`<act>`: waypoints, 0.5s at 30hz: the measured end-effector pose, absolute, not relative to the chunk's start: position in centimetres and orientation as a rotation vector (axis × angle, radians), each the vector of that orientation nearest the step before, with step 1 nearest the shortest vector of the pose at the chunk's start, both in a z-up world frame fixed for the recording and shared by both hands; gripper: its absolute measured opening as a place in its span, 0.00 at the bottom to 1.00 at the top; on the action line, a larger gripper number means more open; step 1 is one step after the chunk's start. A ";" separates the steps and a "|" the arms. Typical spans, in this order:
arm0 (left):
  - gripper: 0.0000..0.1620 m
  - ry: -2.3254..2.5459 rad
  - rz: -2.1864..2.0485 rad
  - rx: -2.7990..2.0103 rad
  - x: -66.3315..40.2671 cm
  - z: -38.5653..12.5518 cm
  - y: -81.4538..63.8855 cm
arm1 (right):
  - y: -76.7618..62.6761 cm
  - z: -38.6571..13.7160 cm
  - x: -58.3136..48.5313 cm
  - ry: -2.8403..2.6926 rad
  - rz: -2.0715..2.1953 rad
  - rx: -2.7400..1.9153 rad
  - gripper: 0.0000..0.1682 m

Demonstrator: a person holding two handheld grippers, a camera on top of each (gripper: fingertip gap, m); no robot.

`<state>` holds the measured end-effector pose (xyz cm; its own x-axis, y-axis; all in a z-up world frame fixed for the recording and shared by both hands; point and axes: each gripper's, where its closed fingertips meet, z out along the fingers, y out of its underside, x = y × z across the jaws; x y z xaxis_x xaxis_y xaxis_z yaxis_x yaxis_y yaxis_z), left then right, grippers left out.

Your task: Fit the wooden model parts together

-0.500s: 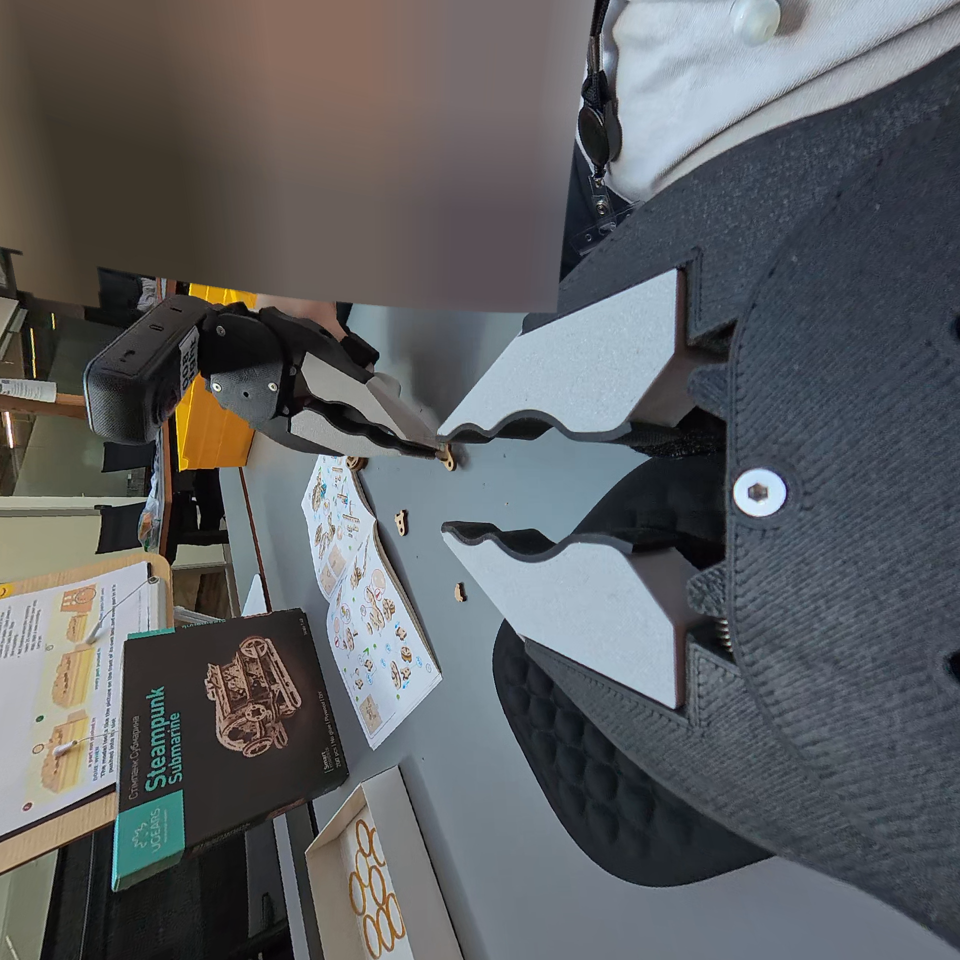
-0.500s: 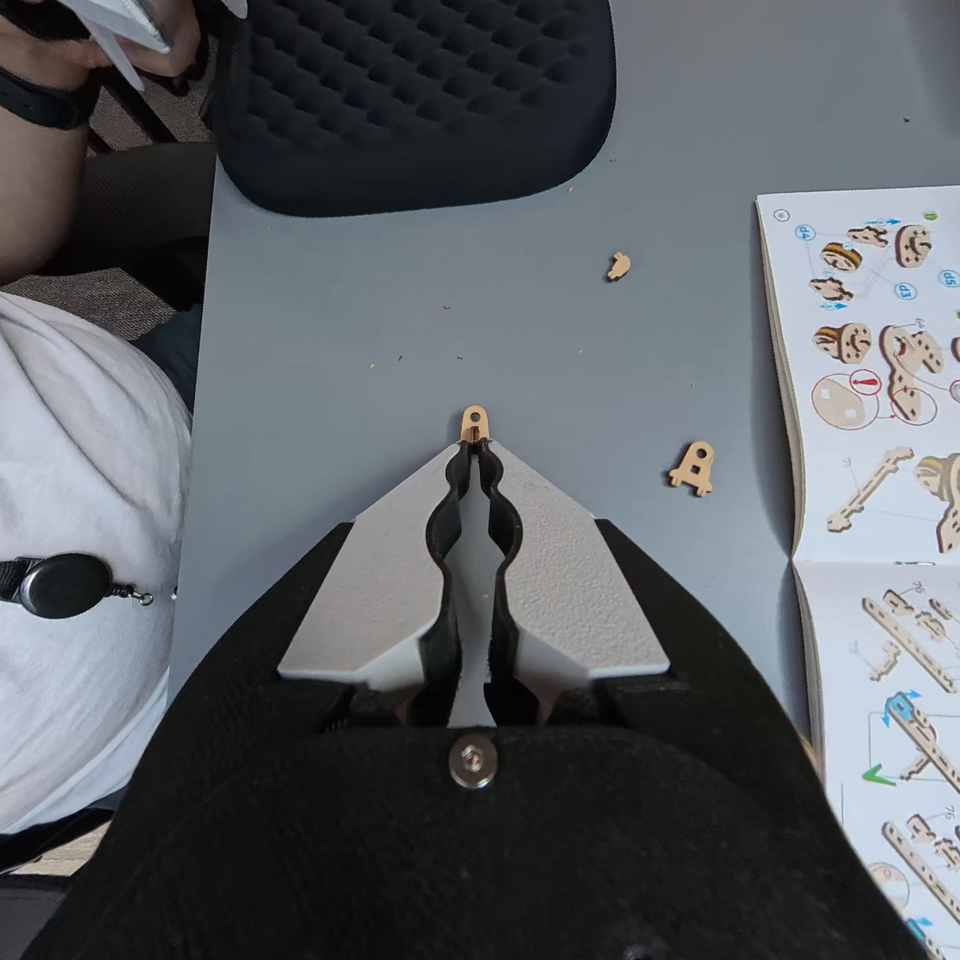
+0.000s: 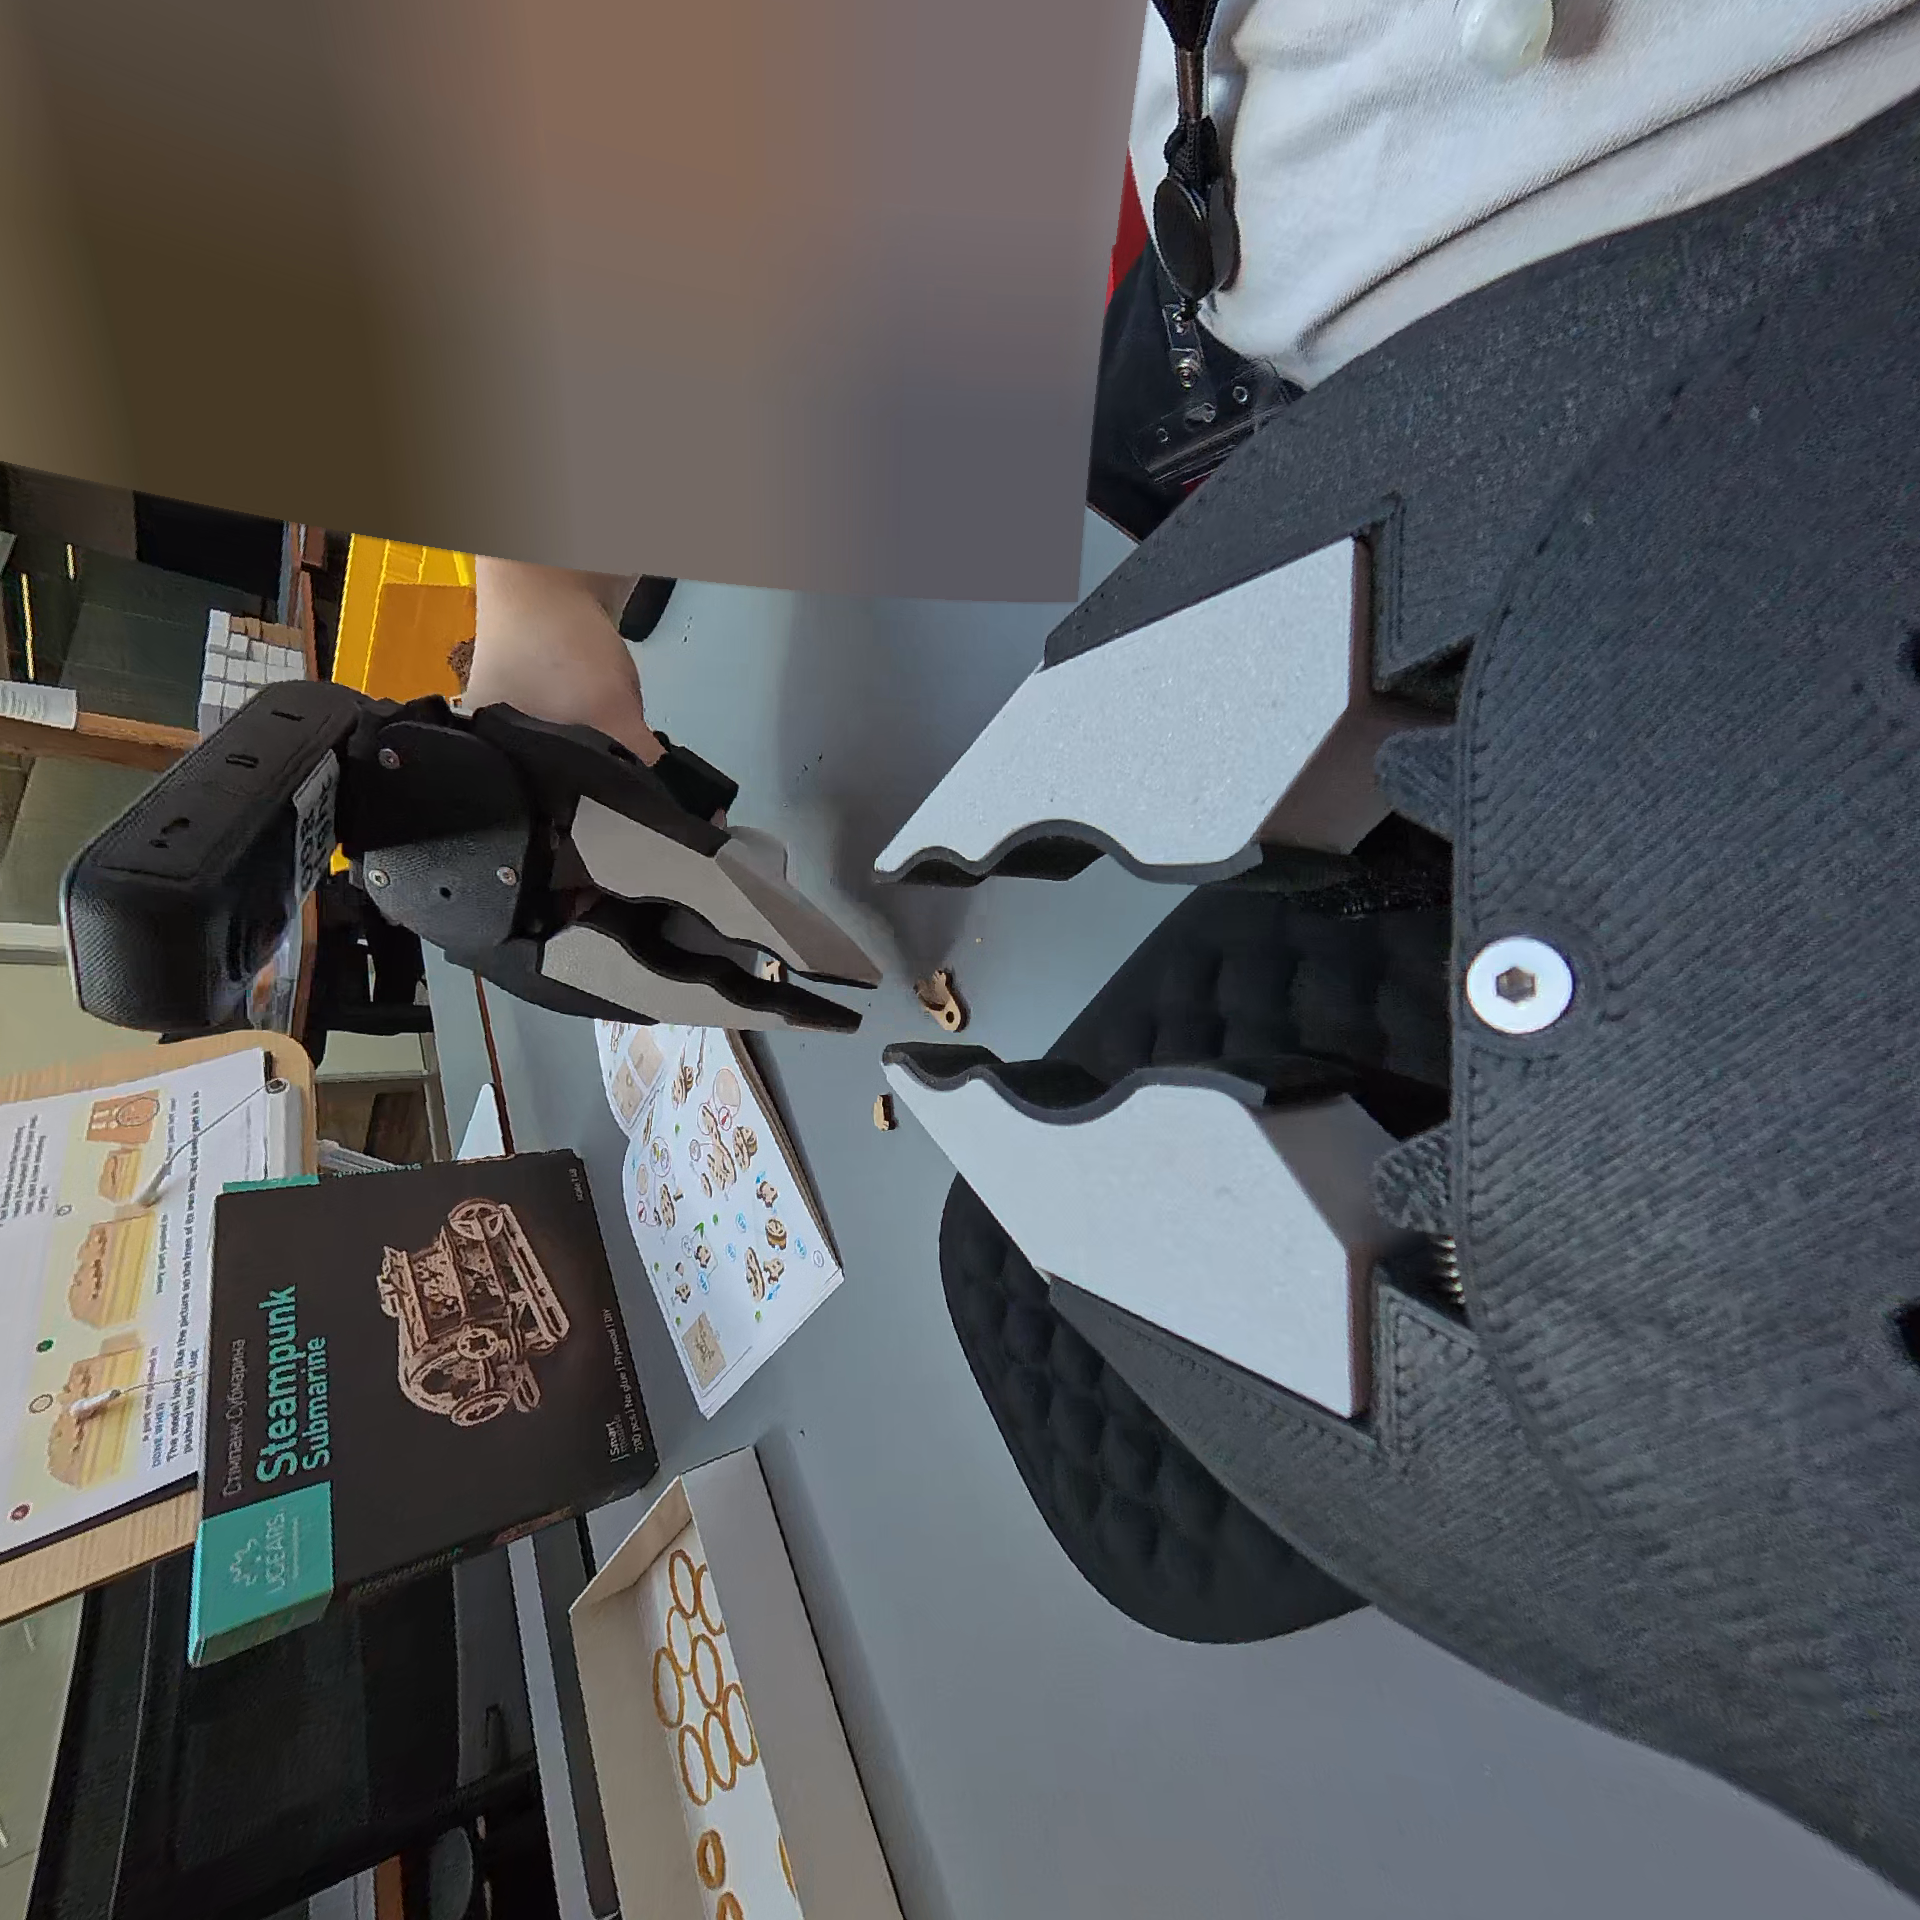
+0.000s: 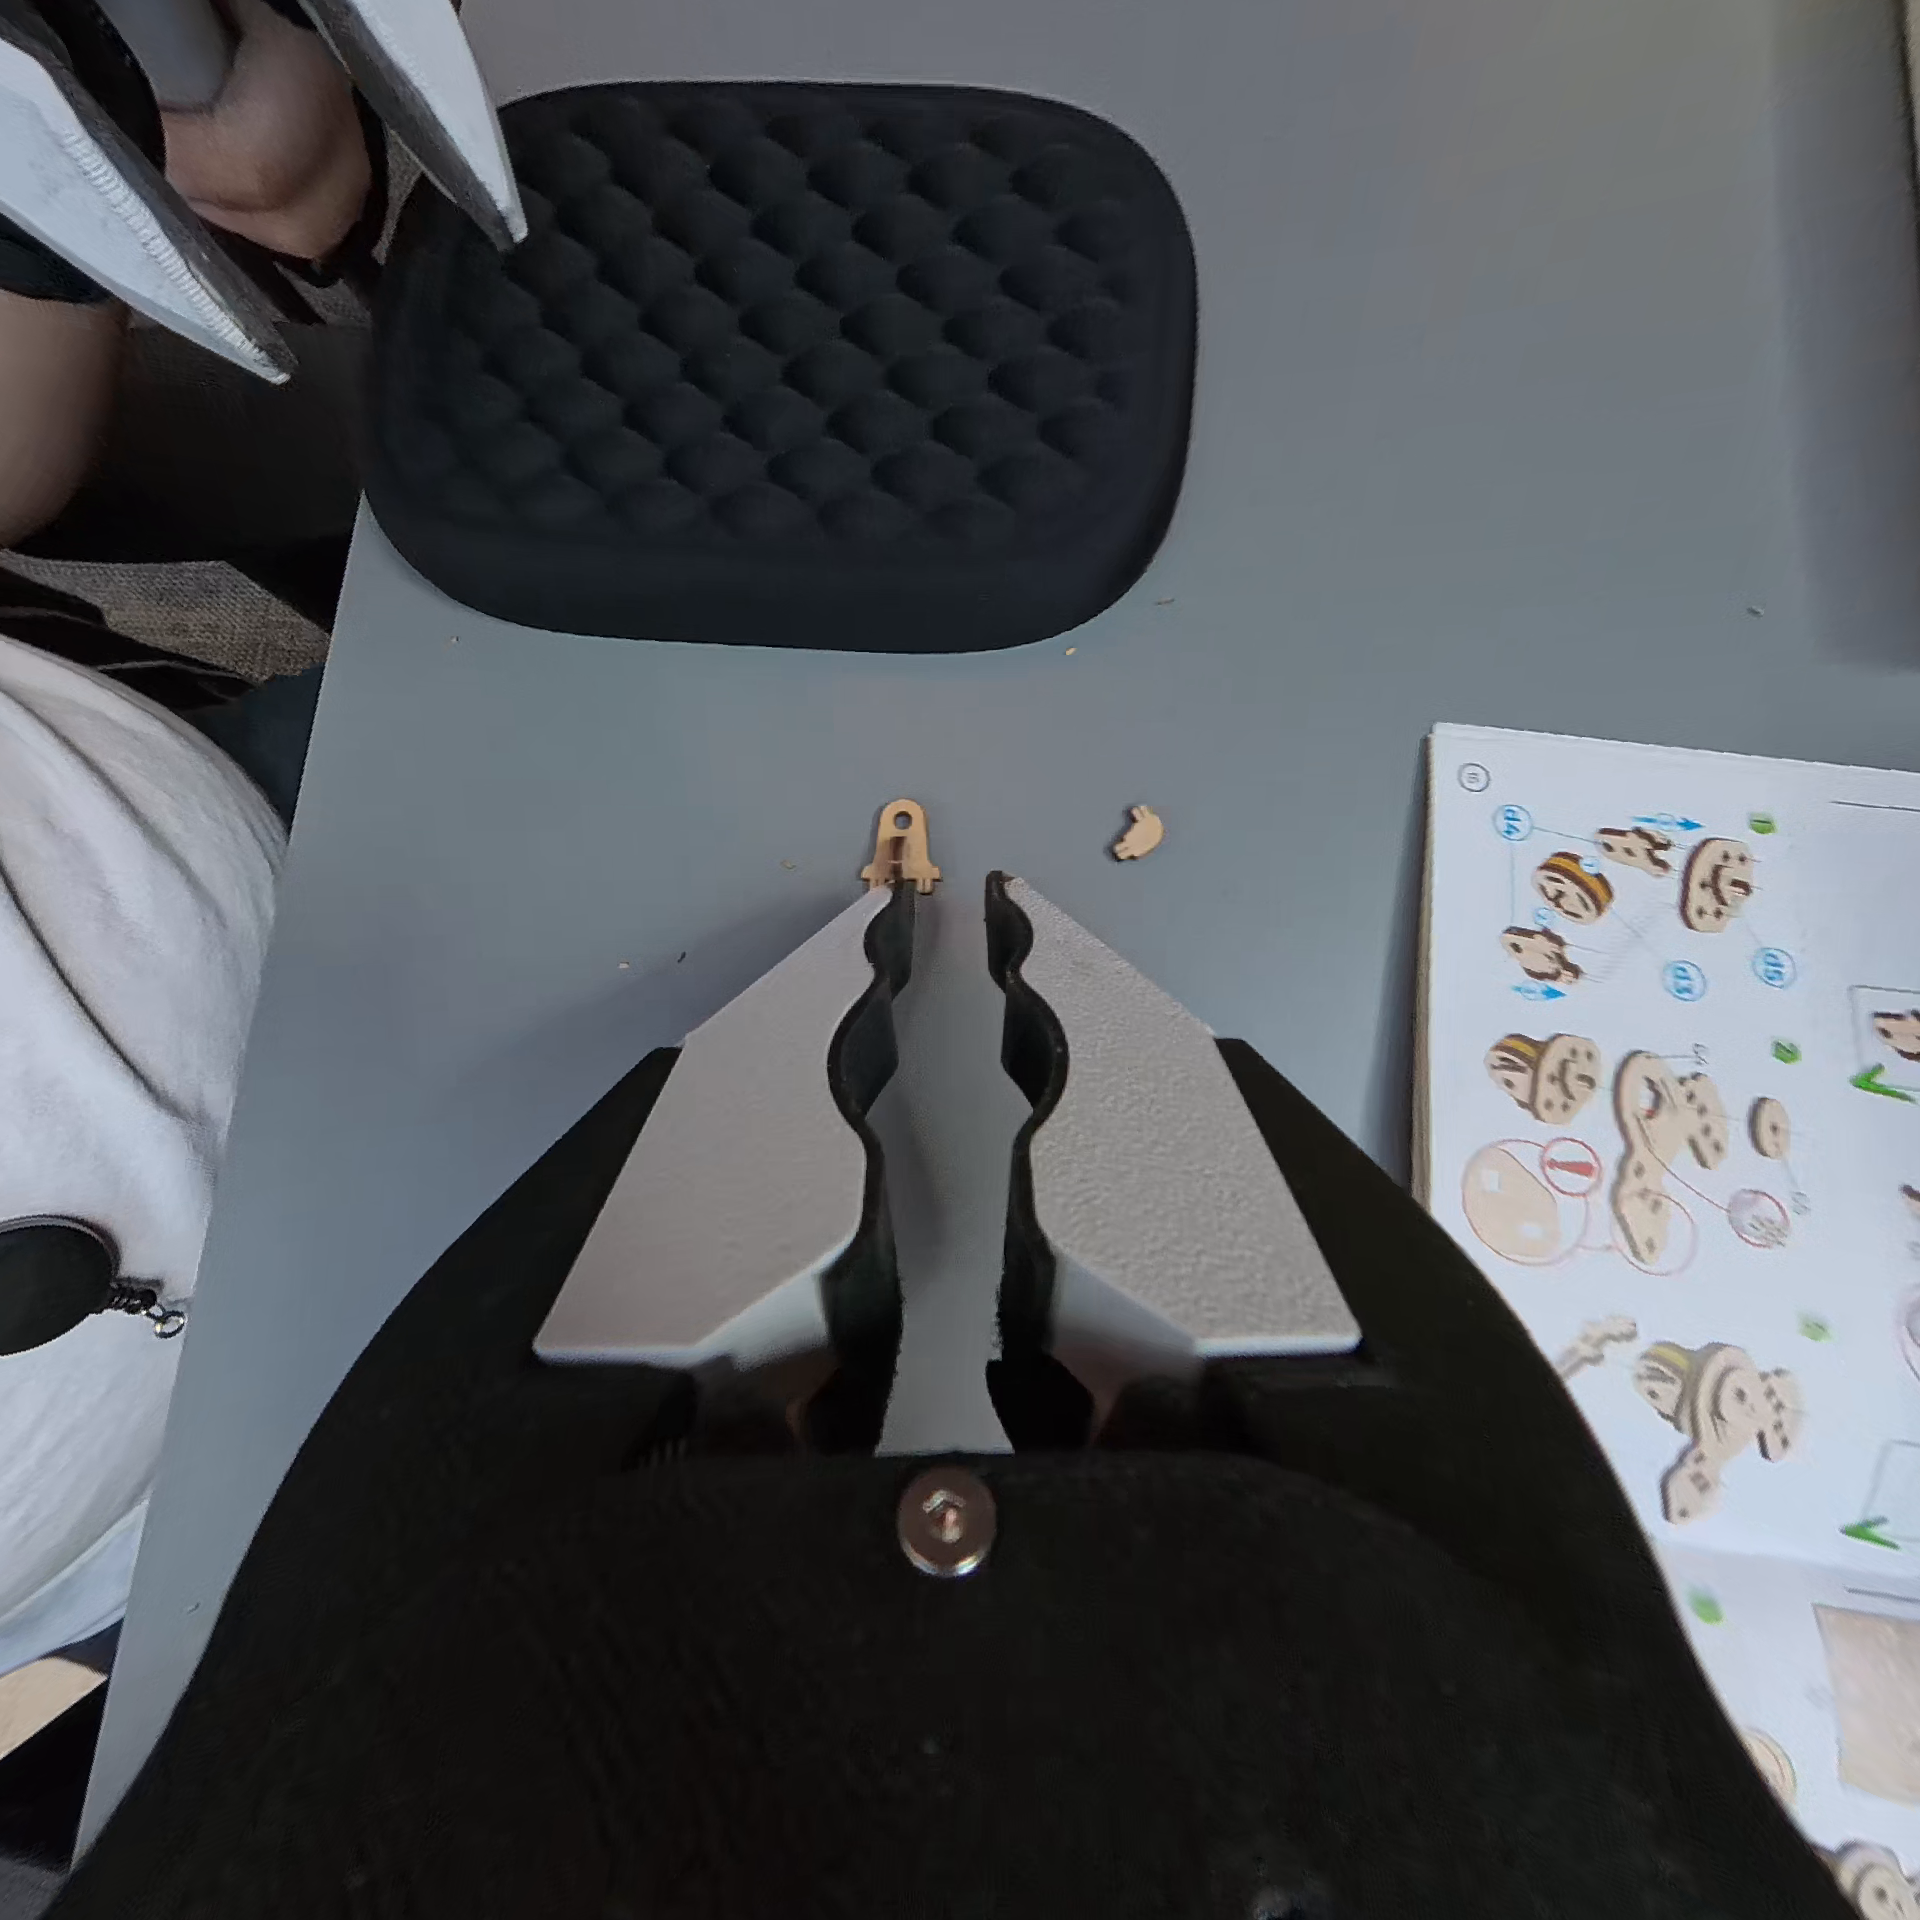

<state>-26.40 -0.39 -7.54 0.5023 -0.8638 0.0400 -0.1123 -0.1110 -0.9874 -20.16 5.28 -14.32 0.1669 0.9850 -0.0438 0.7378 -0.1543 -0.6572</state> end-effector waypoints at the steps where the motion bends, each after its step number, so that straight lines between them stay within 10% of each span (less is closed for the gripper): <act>1: 0.18 0.864 -0.796 -1.571 -26.6 -7.6 -0.3 | 6.1 -13.7 -19.3 -1.575 0.644 -1.955 0.09; 15: 0.18 0.859 -0.772 -1.595 -27.0 -7.8 0.6 | 9.3 -15.4 -11.5 -1.279 0.475 -2.230 0.13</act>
<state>-26.96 0.60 -7.75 0.5227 -0.8516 0.0385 -0.1296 -0.1240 -0.9838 -11.48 9.31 -15.40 0.4923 0.8694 -0.0429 0.6865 -0.4181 -0.5949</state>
